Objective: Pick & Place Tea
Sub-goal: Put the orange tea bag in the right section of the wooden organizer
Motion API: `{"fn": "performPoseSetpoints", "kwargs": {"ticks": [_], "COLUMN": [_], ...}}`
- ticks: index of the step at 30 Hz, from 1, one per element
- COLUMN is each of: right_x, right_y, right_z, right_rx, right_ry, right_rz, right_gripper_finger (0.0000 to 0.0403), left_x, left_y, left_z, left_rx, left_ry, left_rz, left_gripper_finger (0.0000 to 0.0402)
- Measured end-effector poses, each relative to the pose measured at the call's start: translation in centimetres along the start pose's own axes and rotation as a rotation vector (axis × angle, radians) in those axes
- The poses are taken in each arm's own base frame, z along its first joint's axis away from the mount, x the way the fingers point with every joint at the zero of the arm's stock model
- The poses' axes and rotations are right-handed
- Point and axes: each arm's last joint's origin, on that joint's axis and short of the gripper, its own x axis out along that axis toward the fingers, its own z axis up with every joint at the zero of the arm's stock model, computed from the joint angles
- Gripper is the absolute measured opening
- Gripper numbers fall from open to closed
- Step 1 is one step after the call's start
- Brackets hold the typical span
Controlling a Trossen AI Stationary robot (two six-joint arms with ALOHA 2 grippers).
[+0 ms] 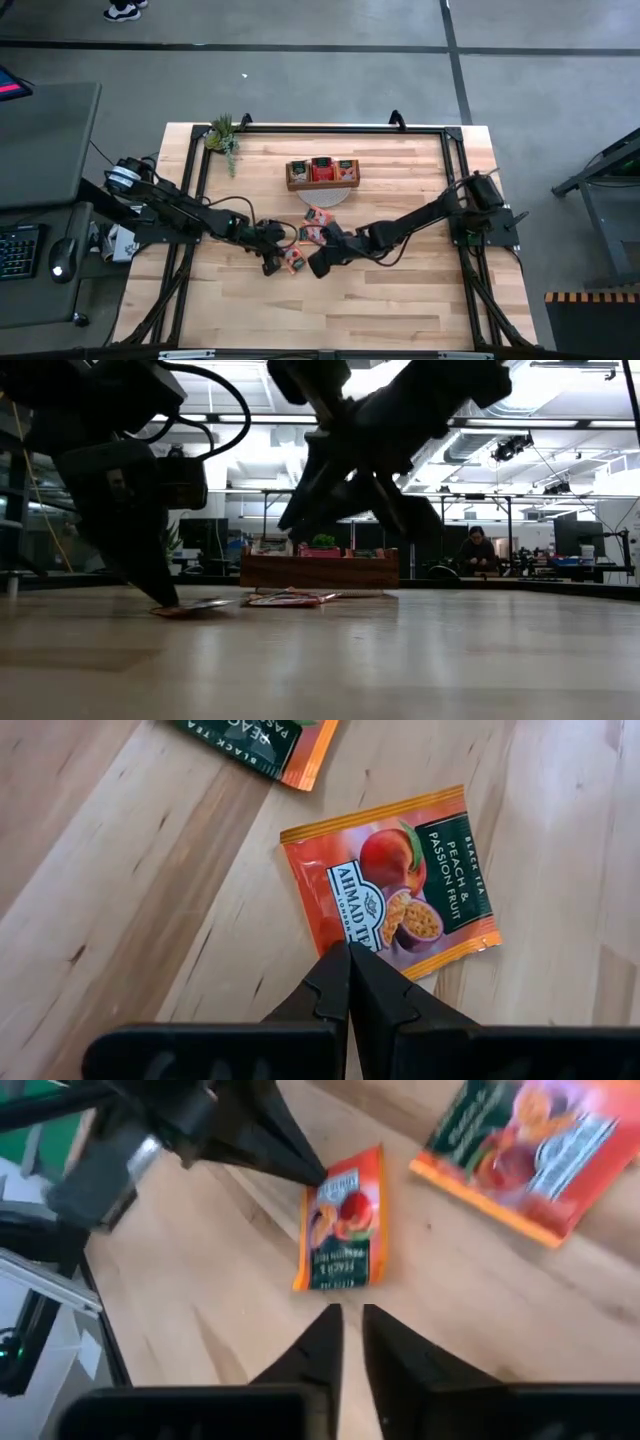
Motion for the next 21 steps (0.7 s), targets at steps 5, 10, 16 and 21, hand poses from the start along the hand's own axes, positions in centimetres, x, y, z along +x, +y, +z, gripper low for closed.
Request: {"fn": "performPoseSetpoints", "kwargs": {"ticks": [5,10,16,21], "right_x": [1.0,2.1,3.4,4.3], "right_y": [-0.3,-0.6,-1.3,-2.0], "right_z": [-1.1,-1.4,-2.0,-2.4], "right_rx": [0.053,0.123,0.216,0.250], "right_ry": [-0.023,-0.034,-0.021,0.003], "right_rz": [-0.014,0.003,-0.002,-0.015], "right_gripper_finger": [0.0095,0.0159,0.0204,0.0215], "left_x": [0.1,0.1,0.1,0.1], "left_y": [0.0,0.0,0.0,-0.1], "left_z": [0.1,0.1,0.2,0.2], "left_rx": [-0.009,-0.027,-0.030,-0.036], "left_ry": [-0.020,-0.030,-0.038,-0.042], "left_rz": [0.002,0.004,0.001,0.001], "left_gripper_finger": [0.0000,0.0000,0.0000,0.0000]}}
